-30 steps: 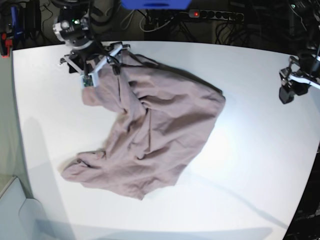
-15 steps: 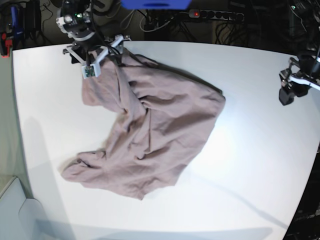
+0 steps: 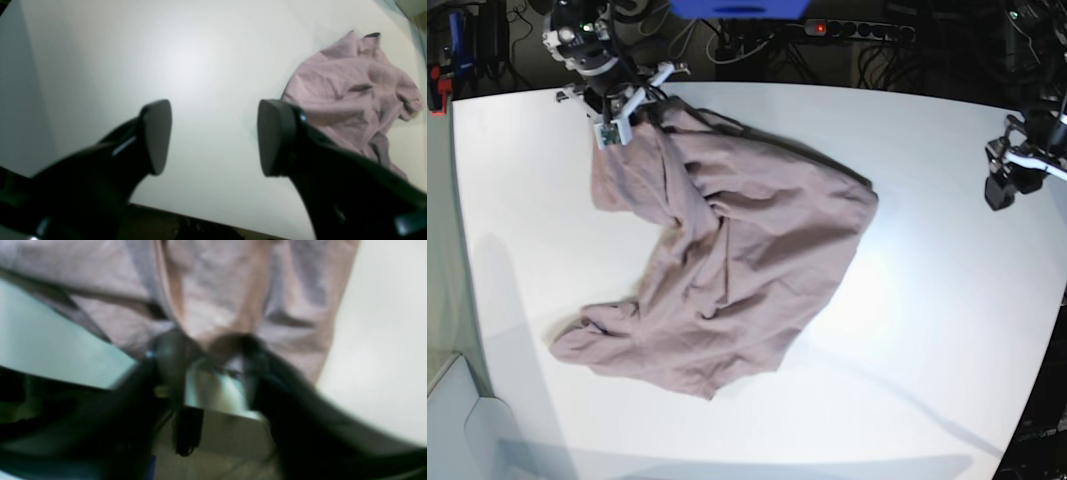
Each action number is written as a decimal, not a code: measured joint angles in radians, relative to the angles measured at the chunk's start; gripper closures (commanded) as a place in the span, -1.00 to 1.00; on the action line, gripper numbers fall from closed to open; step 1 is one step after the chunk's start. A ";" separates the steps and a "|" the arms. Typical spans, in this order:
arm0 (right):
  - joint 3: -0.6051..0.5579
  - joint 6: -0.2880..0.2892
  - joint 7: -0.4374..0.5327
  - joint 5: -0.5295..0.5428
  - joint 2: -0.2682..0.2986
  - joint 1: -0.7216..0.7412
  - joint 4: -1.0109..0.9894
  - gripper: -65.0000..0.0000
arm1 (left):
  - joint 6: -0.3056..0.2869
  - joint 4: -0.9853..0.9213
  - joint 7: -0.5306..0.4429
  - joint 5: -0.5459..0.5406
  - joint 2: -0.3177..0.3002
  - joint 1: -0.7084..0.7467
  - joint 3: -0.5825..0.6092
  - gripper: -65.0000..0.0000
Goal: Layout the t-shirt on the table in an organized manner, then fold the t-shirt properly
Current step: 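Regrasp the shirt edge with the right gripper near the table edge, then drag the held shirt edge with the right gripper to flatten it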
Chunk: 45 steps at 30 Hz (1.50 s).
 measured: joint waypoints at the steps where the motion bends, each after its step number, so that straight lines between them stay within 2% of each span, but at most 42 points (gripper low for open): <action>1: 0.000 0.000 0.002 0.000 0.000 0.000 0.000 1.00 | 0.000 0.000 0.000 0.000 0.001 0.000 0.000 -0.22; 7: 0.002 0.000 -0.001 -0.001 0.000 0.000 0.007 1.00 | 0.000 0.000 0.000 0.000 0.002 0.003 0.000 -0.22; 9: 0.002 0.000 -0.014 -0.006 0.000 0.000 0.053 1.00 | 0.000 0.000 0.000 0.000 0.002 0.003 0.000 -0.22; 12: 0.002 0.000 0.019 0.002 0.000 0.007 0.134 1.00 | 0.000 0.000 0.000 0.000 0.002 0.003 0.000 -0.22; 14: 0.006 0.002 -0.011 0.003 0.002 0.043 0.130 1.00 | 0.000 0.000 0.000 0.000 0.001 0.003 0.000 -0.22; 23: 0.294 0.013 -0.010 0.011 0.023 0.278 0.126 1.00 | 0.000 0.000 0.000 0.000 0.003 0.005 -0.006 -0.22; 26: 0.404 0.010 -0.009 -0.001 0.058 0.356 0.122 1.00 | 0.000 0.000 0.000 0.003 0.000 0.005 -0.007 -0.22; 32: 0.554 0.010 -0.013 -0.001 0.067 0.523 0.114 1.00 | 0.000 0.000 -0.001 0.000 0.003 0.005 -0.005 -0.22; 36: 0.601 0.007 0.005 0.004 0.072 0.617 0.069 1.00 | 0.000 0.000 0.000 0.000 0.003 0.005 -0.004 -0.22; 42: 0.608 0.004 -0.016 -0.006 0.114 0.633 -0.119 1.00 | 0.000 0.000 0.000 0.000 0.004 0.007 -0.005 -0.22; 43: 0.607 0.006 -0.016 0.001 0.125 0.633 -0.150 0.96 | 0.000 0.000 0.000 0.000 0.004 0.008 -0.005 -0.22; 45: 0.607 0.002 -0.008 0.000 0.143 0.636 -0.203 0.75 | 0.000 0.000 -0.001 0.000 0.004 0.014 -0.006 -0.22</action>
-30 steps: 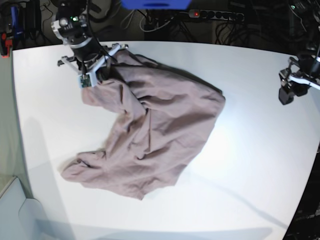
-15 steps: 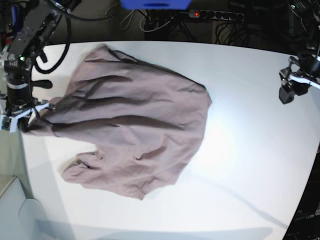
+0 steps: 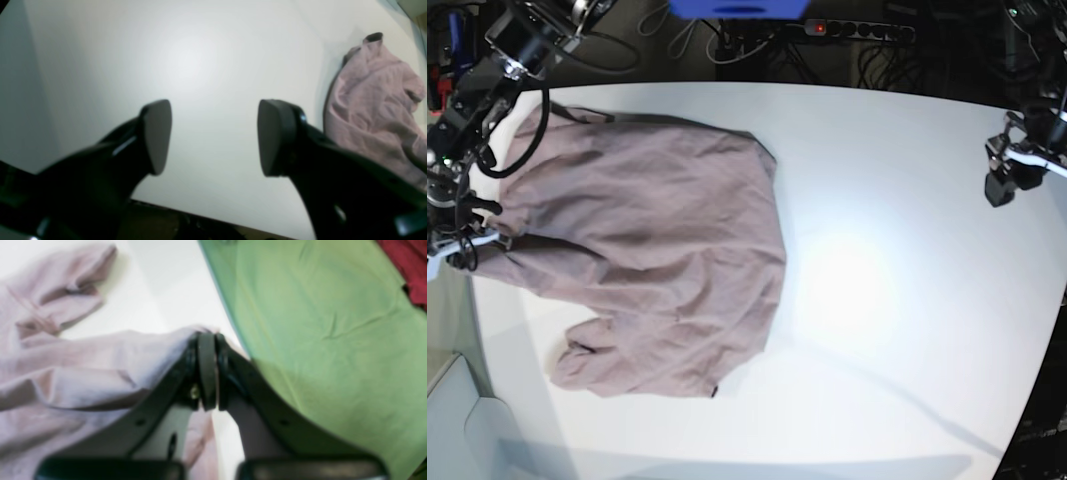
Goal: Layout the t-shirt on the table in an organized manner, then fold the t-shirt properly
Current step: 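Drag the held shirt edge with the right gripper to flatten it, then grasp the shirt body with the right gripper and pull it outward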
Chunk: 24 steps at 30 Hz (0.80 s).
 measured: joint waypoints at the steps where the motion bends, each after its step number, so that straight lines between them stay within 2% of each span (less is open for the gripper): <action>1: 0.000 0.002 -0.003 0.001 0.011 0.000 -0.025 0.60 | 0.000 0.000 0.000 0.000 0.000 0.000 -0.001 -0.22; 3: 0.002 -0.002 -0.005 -0.004 0.021 -0.004 -0.051 0.30 | 0.000 0.000 0.000 0.000 0.000 0.003 -0.001 -0.22; 6: 0.001 -0.045 -0.005 -0.002 0.020 -0.028 -0.027 -0.12 | 0.000 0.000 0.000 -0.001 0.001 0.003 -0.001 -0.22; 8: 0.000 -0.067 -0.006 0.007 0.005 -0.063 0.043 -0.28 | 0.000 0.000 0.002 0.002 0.001 0.000 -0.001 -0.22; 11: -0.001 -0.071 -0.009 -0.003 -0.064 -0.091 0.164 -0.33 | 0.000 0.000 0.000 0.000 0.015 -0.008 -0.001 -0.22; 13: -0.066 -0.073 0.004 -0.002 -0.109 -0.112 0.226 -0.33 | 0.000 0.000 0.004 0.006 0.041 -0.029 -0.002 -0.22; 15: -0.186 -0.038 -0.012 0.012 -0.148 -0.167 0.264 -0.33 | 0.000 0.000 0.005 -0.003 0.047 -0.047 0.003 -0.22; 18: -0.380 -0.037 -0.080 0.006 -0.200 -0.251 0.258 -0.33 | 0.000 0.001 -0.001 0.000 0.054 -0.050 0.003 -0.22; 24: -0.738 -0.040 -0.073 0.007 -0.200 -0.340 0.224 -0.33 | 0.001 0.000 0.001 0.010 0.053 -0.071 0.005 -0.22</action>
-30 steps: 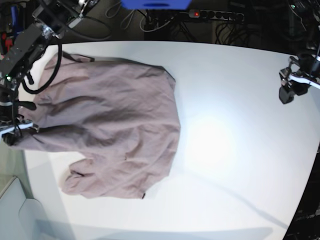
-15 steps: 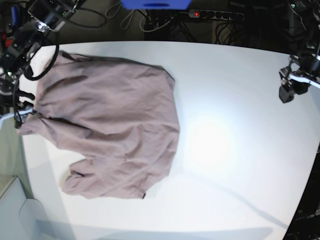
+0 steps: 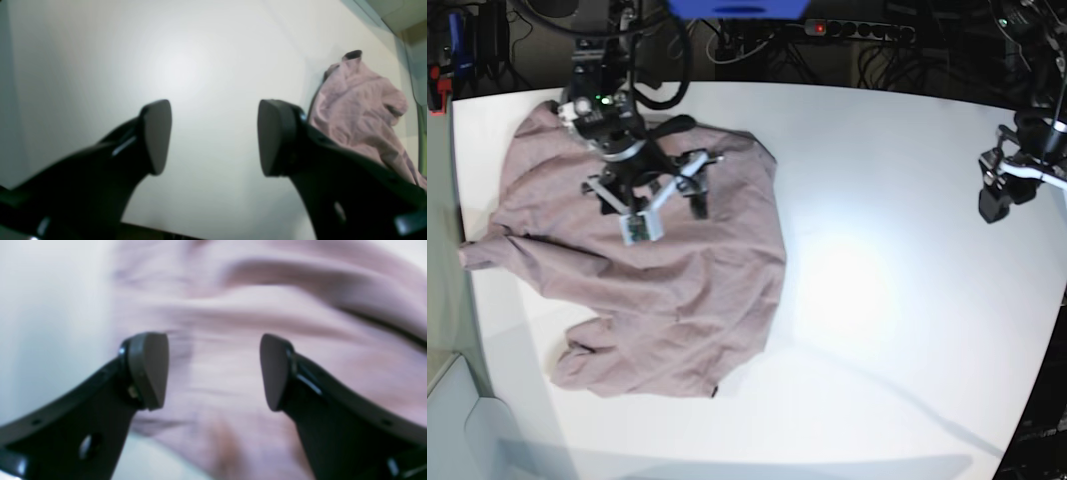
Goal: Layout the t-shirt on the table in an organized manner, then fold the t-shirt properly
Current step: 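Grasp the shirt body with the right gripper and pull it outward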
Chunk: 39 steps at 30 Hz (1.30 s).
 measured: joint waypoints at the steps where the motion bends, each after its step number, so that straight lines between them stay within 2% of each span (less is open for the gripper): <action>1: -0.049 -0.028 0.000 0.000 -0.001 -0.005 -0.013 -0.33 | 0.000 0.000 -0.001 0.000 -0.001 -0.002 0.000 -0.22; 4: -0.143 -0.132 0.006 0.001 -0.001 -0.013 -0.084 -0.33 | 0.000 0.000 0.002 0.001 -0.006 -0.005 0.000 -0.22; 8: -0.197 -0.208 0.010 -0.003 0.002 -0.011 -0.185 -0.33 | 0.000 -0.004 0.002 0.001 -0.008 -0.004 -0.004 -0.22; 10: -0.217 -0.251 0.043 -0.005 0.002 -0.007 -0.227 -0.33 | 0.000 -0.017 0.002 0.001 -0.007 -0.004 -0.005 -0.22; 21: -0.239 -0.327 0.222 0.000 0.002 0.048 -0.391 -0.31 | 0.000 -0.029 0.002 0.001 -0.043 0.000 -0.006 -0.22; 22: -0.239 -0.327 0.236 0.000 0.003 0.048 -0.395 -0.25 | 0.000 -0.029 -0.001 0.002 -0.047 -0.002 -0.006 -0.22; 24: -0.240 -0.330 0.248 -0.005 0.007 0.045 -0.397 0.02 | 0.000 -0.029 -0.003 0.001 -0.046 -0.001 -0.006 -0.22; 26: -0.260 -0.340 0.241 -0.009 0.022 0.045 -0.394 0.45 | 0.000 -0.029 0.003 0.005 -0.045 -0.001 -0.006 -0.22; 28: -0.265 -0.351 0.215 -0.011 0.026 0.042 -0.380 1.00 | 0.000 -0.029 0.002 0.002 -0.045 -0.002 -0.006 -0.22; 32: -0.231 -0.354 0.151 0.001 0.026 0.008 -0.278 1.00 | 0.000 -0.029 0.002 0.001 -0.044 -0.002 -0.006 -0.22; 39: -0.173 -0.357 0.158 0.000 0.089 0.024 0.018 1.00 | 0.000 -0.029 0.003 0.001 -0.045 -0.002 -0.006 -0.22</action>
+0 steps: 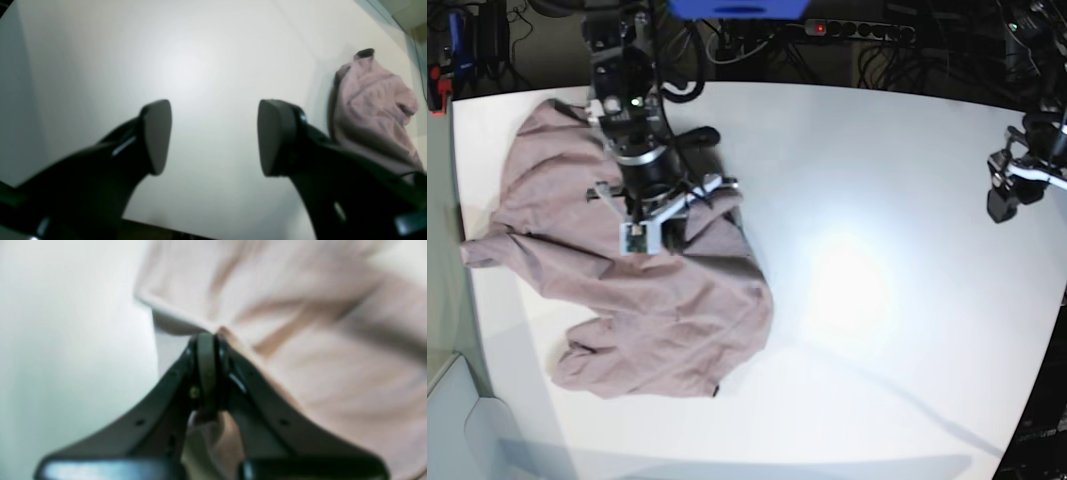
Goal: Layout the t-shirt on the table in an organized manner, then fold the t-shirt properly
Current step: 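Grasp the shirt body with the right gripper and pull it outward, then grasp a bunched fold of the shirt with the right gripper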
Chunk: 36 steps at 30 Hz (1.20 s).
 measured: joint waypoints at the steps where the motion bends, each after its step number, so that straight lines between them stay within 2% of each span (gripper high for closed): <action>1: 0.021 0.000 0.001 0.004 -0.001 0.016 0.021 1.00 | 0.000 0.000 -0.002 0.000 0.000 0.001 0.000 -0.22; 11: 0.346 0.008 0.001 0.010 0.002 0.209 -0.001 1.00 | 0.000 0.000 0.000 0.001 0.000 0.000 0.000 -0.22; 17: 0.522 0.011 -0.001 0.011 0.002 0.312 -0.197 1.00 | 0.000 0.000 0.000 0.000 -0.002 0.000 0.000 -0.22; 20: 0.573 0.011 -0.005 0.007 0.011 0.339 -0.299 1.00 | 0.000 0.000 0.000 0.000 -0.002 0.002 0.000 -0.22; 22: 0.592 0.009 0.003 0.009 0.019 0.356 -0.348 0.86 | 0.000 0.000 -0.001 -0.001 -0.002 0.000 0.000 -0.22; 27: 0.646 0.008 -0.005 0.009 0.024 0.372 -0.389 0.16 | 0.000 0.000 0.000 0.000 -0.002 0.001 0.000 -0.22; 29: 0.662 0.007 -0.001 0.008 0.029 0.378 -0.374 -0.04 | 0.000 0.000 0.000 0.000 -0.002 0.001 0.000 -0.22; 31: 0.660 0.008 -0.001 0.005 0.029 0.371 -0.325 -0.14 | 0.000 0.000 0.000 -0.001 -0.002 0.001 0.000 -0.22; 34: 0.634 0.010 -0.024 0.008 0.021 0.318 -0.200 -0.14 | 0.000 0.000 0.000 -0.001 -0.001 0.001 0.000 -0.22; 36: 0.591 0.019 -0.053 -0.002 -0.008 0.266 -0.119 -0.14 | 0.000 0.000 0.000 -0.003 -0.002 0.002 0.000 -0.22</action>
